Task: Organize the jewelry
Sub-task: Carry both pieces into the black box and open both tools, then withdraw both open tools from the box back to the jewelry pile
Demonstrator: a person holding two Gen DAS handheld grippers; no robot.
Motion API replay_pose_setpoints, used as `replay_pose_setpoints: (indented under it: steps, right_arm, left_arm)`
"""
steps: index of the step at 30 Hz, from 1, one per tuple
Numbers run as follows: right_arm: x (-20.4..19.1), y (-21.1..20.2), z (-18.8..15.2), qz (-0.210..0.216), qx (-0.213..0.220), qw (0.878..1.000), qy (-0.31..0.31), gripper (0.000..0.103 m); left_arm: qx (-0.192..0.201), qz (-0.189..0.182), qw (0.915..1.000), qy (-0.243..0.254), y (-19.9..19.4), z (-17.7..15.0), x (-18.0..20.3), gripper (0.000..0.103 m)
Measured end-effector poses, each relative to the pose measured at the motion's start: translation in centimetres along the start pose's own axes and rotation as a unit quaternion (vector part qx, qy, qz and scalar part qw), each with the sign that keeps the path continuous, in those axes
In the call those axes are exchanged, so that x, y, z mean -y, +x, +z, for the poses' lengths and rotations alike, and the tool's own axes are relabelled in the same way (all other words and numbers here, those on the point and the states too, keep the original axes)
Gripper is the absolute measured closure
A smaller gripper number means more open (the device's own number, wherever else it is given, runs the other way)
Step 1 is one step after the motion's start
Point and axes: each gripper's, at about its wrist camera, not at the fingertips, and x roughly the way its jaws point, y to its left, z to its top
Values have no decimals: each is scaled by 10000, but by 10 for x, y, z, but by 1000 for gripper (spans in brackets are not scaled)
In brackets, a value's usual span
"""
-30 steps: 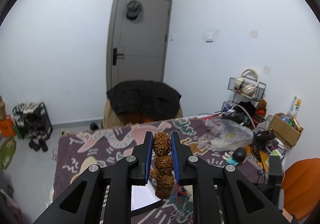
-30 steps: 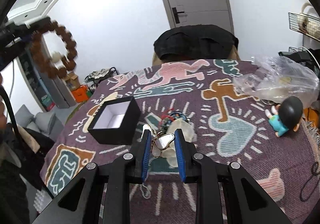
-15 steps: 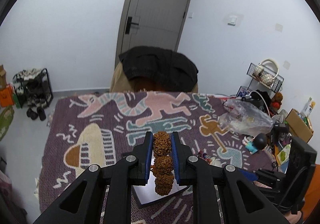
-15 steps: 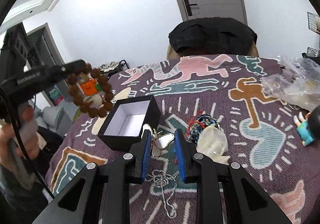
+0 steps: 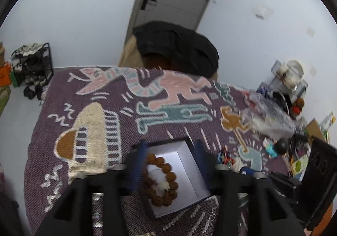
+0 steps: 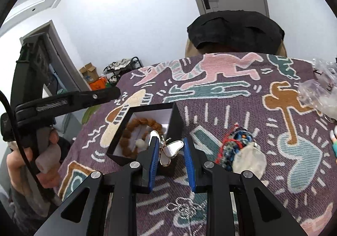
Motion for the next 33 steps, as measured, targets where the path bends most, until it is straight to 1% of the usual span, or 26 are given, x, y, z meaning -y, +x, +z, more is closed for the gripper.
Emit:
replay_pose_setpoints:
  steps: [1,2,3,9,16,17,18,19,20,21,23,26,28,30,33]
  right_arm:
    - [-2,3,2,28,-16,10000,-10,78]
    - [-4,5,3,55,-30,10000,-17,78]
    - [-6,8,4,86,-49,9999,-22,78]
    - [-20,24,11,242,-174,9995,-39,78]
    - [-34,42,31,344,-172,9993,-38,78]
    - [-34,45,33,326,-210,9992,-22,73]
    - [-34,47,34,304,-252,9992,9,59]
    - [-32,48,35,295,-272,9992,52,49]
    - [-31,47,35,300,-266,9992,81,29]
    - [-30,44,35,309,-237,9992,113,16]
    - [-29,39,34,354,-202,9990,167,13]
    - [-26,29,30,414,-222,9985,270,11]
    - [-25,21,25,463,-242,9981,323,1]
    - [-24,12,19,443,-217,9983,324,0]
    - [-21,-1,7,225,-127,9991,330,0]
  left_arm:
    - [168,31,9998,-65,-8,0,-5,27]
    - [275,65,9996,-92,-14,0,-8,24]
    - [367,115,9992,-112,-21,-1,-11,24]
    - [558,296,9976,-279,-46,-4,-31,24]
    - [746,460,9954,-398,-68,-13,-42,23]
    - [752,465,9953,-406,-70,-14,-42,23]
    - [760,474,9951,-413,-72,-16,-43,23]
    - [772,484,9950,-413,-75,-18,-44,20]
    - [797,501,9947,-411,-77,-19,-44,16]
    - [835,525,9943,-406,-79,-21,-45,15]
    - [921,572,9933,-395,-84,-24,-44,10]
    - [1014,542,9925,-420,-90,-27,-41,10]
    - [1084,496,9921,-389,-93,-29,-38,10]
    - [1177,476,9914,-310,-97,-34,-31,10]
    - [1242,402,9911,-254,-100,-38,-23,8]
